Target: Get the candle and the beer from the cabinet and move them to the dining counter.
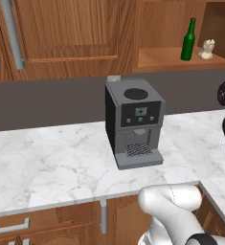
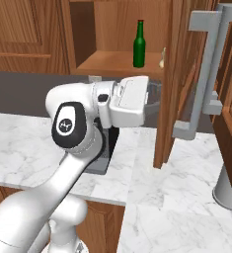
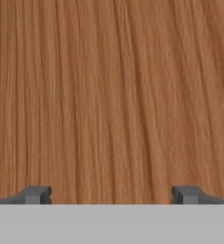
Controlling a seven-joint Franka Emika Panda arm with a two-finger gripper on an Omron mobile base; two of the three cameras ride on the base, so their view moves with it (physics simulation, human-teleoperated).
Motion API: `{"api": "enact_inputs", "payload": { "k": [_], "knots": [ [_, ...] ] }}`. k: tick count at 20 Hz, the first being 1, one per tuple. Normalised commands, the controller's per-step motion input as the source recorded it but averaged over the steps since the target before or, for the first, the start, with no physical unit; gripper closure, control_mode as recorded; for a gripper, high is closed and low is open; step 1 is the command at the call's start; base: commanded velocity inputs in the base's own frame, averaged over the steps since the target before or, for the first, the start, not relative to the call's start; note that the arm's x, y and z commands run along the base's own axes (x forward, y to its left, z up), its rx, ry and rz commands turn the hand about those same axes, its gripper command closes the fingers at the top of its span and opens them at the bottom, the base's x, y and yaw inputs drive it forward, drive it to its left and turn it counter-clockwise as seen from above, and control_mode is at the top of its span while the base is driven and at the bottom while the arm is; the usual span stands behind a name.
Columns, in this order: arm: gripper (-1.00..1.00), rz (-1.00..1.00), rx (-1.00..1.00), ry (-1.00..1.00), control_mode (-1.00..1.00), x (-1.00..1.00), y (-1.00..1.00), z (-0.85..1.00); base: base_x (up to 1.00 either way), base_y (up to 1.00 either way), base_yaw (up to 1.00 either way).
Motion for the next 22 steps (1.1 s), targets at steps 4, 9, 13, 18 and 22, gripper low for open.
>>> {"api": "enact_inputs", "payload": {
  "k": [4,9,13,18,22],
  "knots": [
    [-1.0,0.04,0.0,0.0,-1.0,0.0,-0.43,0.0,0.0,0.0,0.0],
    [-1.0,0.03,0.0,0.0,-1.0,0.0,-0.39,0.0,0.0,0.0,0.0],
    [-1.0,0.04,0.0,0.0,-1.0,0.03,-0.37,0.0,0.0,0.0,0.0],
    [-1.0,0.03,0.0,0.0,-1.0,0.07,-0.37,0.0,0.0,0.0,0.0],
    [-1.0,0.03,0.0,0.0,-1.0,0.15,-0.37,0.0,0.0,0.0,0.0]
  ]
}}
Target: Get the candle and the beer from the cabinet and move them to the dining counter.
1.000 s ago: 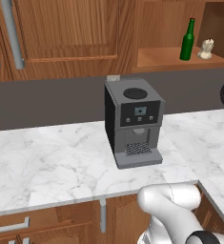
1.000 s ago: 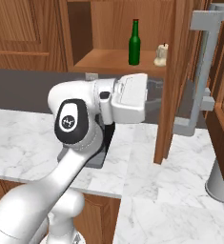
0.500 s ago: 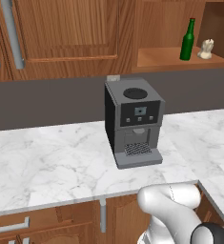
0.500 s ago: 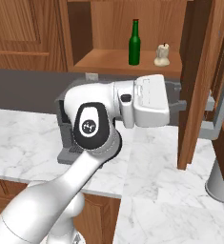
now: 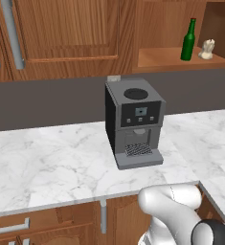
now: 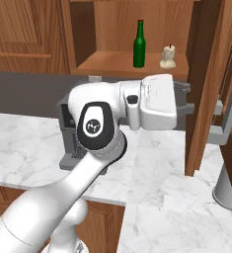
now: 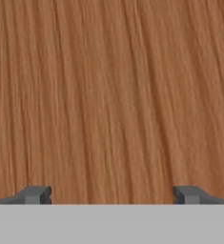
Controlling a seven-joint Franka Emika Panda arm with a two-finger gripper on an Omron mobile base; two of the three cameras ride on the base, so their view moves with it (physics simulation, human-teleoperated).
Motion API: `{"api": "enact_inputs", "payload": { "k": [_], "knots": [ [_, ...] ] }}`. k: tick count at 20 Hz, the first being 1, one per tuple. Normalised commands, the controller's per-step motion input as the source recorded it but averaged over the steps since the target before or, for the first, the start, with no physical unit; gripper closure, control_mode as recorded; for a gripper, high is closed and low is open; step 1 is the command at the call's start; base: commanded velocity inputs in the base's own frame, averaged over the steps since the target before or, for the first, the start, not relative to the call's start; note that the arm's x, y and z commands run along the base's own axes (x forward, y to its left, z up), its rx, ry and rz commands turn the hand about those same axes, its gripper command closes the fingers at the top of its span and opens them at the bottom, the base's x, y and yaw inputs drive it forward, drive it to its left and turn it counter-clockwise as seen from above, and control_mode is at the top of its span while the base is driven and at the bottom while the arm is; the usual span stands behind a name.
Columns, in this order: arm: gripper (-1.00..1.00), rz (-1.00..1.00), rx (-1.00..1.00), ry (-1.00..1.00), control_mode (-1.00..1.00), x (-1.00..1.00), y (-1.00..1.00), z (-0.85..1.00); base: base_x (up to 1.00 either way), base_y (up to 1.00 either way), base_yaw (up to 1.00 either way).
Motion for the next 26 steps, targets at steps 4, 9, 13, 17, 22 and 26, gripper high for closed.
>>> {"api": "enact_inputs", "payload": {
  "k": [4,9,13,17,22,26],
  "knots": [
    [-1.0,0.01,0.0,0.0,-1.0,0.0,-0.02,0.0,0.0,0.0,0.0],
    [-1.0,0.04,0.0,0.0,-1.0,0.0,0.18,0.0,0.0,0.0,0.0],
    [-1.0,0.07,0.0,0.0,-1.0,-0.01,0.36,0.0,0.0,0.0,0.0],
    [-1.0,0.08,0.0,0.0,-1.0,0.0,0.43,0.0,0.0,0.0,0.0],
    [-1.0,0.09,0.0,0.0,-1.0,0.0,0.45,0.03,0.0,0.0,0.0],
    [-1.0,0.1,0.0,0.0,-1.0,0.0,0.38,0.04,0.0,0.0,0.0]
  ]
}}
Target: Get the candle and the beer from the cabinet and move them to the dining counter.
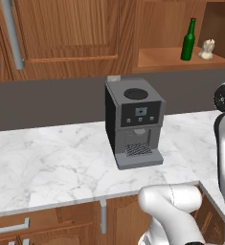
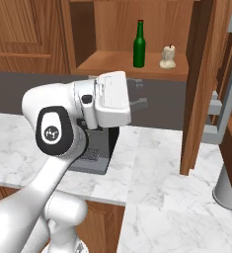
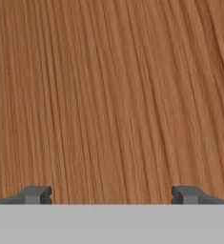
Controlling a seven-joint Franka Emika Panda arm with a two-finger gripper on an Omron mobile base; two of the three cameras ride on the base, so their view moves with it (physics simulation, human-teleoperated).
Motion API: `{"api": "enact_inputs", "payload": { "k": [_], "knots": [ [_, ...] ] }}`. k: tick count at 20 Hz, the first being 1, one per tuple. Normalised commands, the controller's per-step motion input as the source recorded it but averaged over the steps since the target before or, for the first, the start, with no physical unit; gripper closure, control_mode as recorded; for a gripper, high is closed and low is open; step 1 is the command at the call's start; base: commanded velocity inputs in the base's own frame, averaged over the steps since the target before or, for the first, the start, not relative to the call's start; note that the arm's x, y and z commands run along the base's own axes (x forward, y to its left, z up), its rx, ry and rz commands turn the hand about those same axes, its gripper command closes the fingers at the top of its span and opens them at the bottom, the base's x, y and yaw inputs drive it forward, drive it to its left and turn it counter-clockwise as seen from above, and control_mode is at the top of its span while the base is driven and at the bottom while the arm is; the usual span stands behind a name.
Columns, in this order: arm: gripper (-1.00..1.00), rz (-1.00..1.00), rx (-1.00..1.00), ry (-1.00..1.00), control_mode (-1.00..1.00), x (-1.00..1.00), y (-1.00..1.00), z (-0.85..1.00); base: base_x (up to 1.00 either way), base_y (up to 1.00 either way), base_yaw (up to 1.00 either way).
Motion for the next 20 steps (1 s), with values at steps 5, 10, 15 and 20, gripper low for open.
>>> {"api": "enact_inputs", "payload": {
  "k": [5,10,15,20],
  "knots": [
    [-1.0,0.1,0.01,0.02,-1.0,0.0,0.31,0.07,0.0,0.0,0.0],
    [-1.0,0.1,0.02,0.05,-1.0,-0.05,0.29,0.06,0.0,0.0,0.0],
    [-1.0,0.08,0.03,0.07,-1.0,-0.06,0.23,0.05,0.0,0.0,0.0],
    [-1.0,0.05,0.02,0.02,-1.0,-0.01,0.18,0.03,0.0,0.0,0.0]
  ]
}}
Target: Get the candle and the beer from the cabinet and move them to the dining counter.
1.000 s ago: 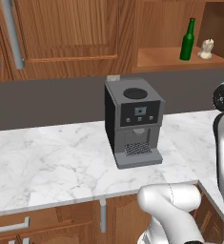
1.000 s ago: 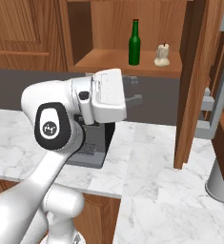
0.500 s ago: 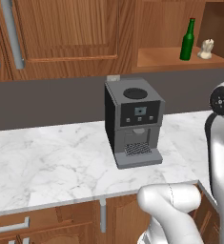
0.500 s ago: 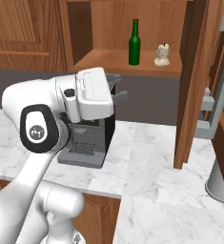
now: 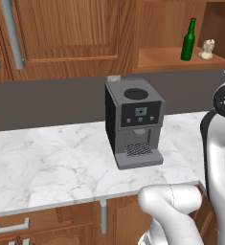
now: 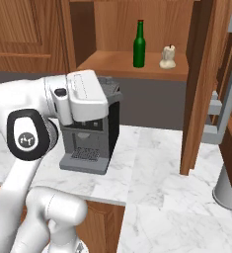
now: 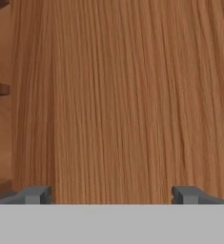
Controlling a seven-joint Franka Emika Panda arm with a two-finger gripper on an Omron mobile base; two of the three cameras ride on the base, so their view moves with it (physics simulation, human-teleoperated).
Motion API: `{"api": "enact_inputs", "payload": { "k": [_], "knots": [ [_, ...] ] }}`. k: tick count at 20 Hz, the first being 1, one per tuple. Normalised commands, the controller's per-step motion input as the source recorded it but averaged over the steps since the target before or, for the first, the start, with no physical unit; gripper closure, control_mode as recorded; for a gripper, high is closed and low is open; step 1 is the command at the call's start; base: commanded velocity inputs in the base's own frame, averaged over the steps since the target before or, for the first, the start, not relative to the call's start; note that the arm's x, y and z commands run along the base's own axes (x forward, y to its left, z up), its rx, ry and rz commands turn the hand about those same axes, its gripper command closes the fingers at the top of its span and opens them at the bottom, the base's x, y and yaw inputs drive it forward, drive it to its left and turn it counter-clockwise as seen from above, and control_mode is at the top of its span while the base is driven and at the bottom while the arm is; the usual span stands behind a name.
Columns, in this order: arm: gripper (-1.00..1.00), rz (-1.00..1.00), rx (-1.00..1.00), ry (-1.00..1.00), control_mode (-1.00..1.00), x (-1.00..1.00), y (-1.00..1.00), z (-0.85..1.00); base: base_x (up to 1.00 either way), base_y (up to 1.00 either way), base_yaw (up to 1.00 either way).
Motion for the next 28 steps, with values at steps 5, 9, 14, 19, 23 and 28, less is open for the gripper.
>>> {"api": "enact_inputs", "payload": {
  "k": [5,9,14,19,23,28],
  "knots": [
    [-1.0,0.0,0.03,0.02,-1.0,0.0,0.1,0.0,0.0,0.0,0.0],
    [-1.0,0.0,0.04,0.07,-1.0,0.0,0.03,0.02,0.0,0.0,0.0],
    [-1.0,0.06,0.01,0.03,-1.0,0.0,0.23,0.01,0.0,0.0,0.0],
    [-1.0,0.16,0.0,0.0,-1.0,0.0,0.38,0.0,0.0,0.0,0.0],
    [-1.0,0.2,0.02,0.01,-1.0,0.03,0.37,0.01,0.0,0.0,0.0],
    [-1.0,0.24,0.07,0.05,-1.0,0.08,0.12,0.14,0.0,0.0,0.0]
  ]
}}
